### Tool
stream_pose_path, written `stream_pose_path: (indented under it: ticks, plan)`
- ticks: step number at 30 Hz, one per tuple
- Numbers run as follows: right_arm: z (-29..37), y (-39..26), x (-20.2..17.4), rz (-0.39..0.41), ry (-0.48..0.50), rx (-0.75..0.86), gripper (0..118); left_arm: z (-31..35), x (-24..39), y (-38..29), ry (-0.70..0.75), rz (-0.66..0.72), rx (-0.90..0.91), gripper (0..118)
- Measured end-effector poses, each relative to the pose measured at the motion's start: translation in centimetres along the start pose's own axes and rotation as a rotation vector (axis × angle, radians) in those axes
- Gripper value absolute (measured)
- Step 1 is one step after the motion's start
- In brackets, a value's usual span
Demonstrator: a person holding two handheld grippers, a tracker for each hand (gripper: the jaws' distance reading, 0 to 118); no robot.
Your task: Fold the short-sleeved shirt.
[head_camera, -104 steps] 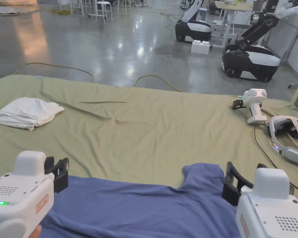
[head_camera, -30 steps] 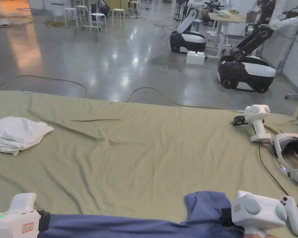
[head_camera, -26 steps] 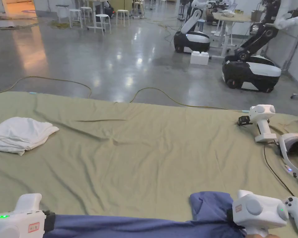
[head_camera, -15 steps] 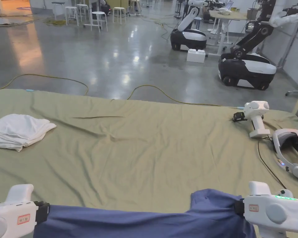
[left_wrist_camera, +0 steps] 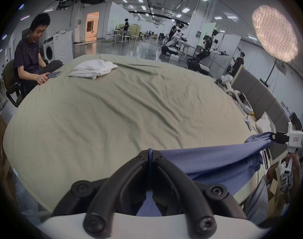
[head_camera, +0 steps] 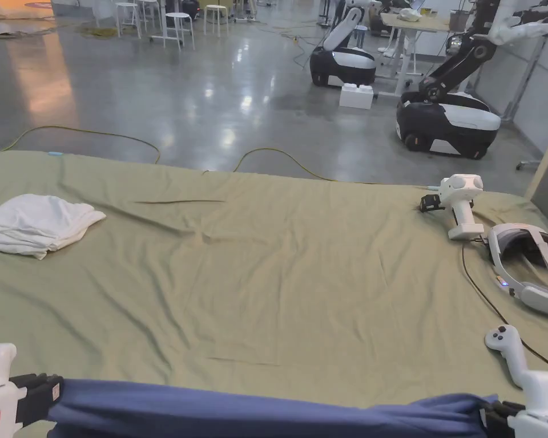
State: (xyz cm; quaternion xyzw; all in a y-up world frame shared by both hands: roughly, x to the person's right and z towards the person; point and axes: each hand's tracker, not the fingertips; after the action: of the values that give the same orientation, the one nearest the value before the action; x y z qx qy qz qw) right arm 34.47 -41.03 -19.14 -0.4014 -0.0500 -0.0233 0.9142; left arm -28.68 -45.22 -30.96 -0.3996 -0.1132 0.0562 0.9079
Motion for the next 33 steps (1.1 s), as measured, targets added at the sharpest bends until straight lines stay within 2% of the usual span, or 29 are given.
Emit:
stream_pose_path:
  ticks: [4, 8, 12, 17, 18, 20, 21, 22, 23, 27, 30, 33]
  plan:
    - [0.6, -4.2, -0.2, -0.016, 0.011, -0.051, 1, 0.3, -0.1, -4.2, 0.039, -0.024, -0.083, 5]
    - [-0.7, -7.8, -0.1, -0.015, -0.025, -0.142, 1, -0.3, -0.4, -8.2, 0.047, 0.005, -0.185, 5]
    - [-2.5, -10.5, -0.5, 0.048, -0.074, -0.202, 1, -1.8, -0.3, -10.6, 0.075, -0.023, -0.251, 6]
    - [-3.7, -11.5, -0.7, -0.014, -0.077, -0.190, 1, -2.1, 0.4, -10.8, 0.094, -0.016, -0.233, 6]
    - [-3.8, -11.4, -0.7, -0.020, -0.078, -0.192, 8, -2.1, 0.4, -10.8, 0.095, -0.012, -0.231, 8]
    - [-3.7, -11.2, -0.9, -0.029, -0.088, -0.205, 39, -2.1, 0.3, -10.8, 0.095, -0.008, -0.228, 21]
    - [-3.3, -11.0, -1.0, -0.015, -0.124, -0.212, 55, -1.9, 0.3, -10.5, 0.082, 0.004, -0.222, 37]
    - [-2.7, -10.8, -1.0, 0.001, -0.150, -0.209, 60, -1.6, 0.4, -10.2, 0.070, 0.019, -0.217, 49]
    - [-2.1, -10.5, -1.1, 0.018, -0.178, -0.197, 63, -1.3, 0.7, -9.8, 0.073, 0.024, -0.210, 56]
    - [1.0, -8.3, -1.7, 0.058, -0.241, -0.076, 63, 0.3, 2.6, -7.5, 0.108, -0.016, -0.081, 56]
    - [3.0, -6.0, -2.9, 0.052, -0.228, 0.057, 63, 1.1, 4.6, -5.3, 0.088, -0.035, 0.027, 56]
    - [4.1, -3.8, -4.7, 0.012, -0.165, 0.236, 63, 1.5, 6.9, -3.2, 0.071, -0.060, 0.154, 56]
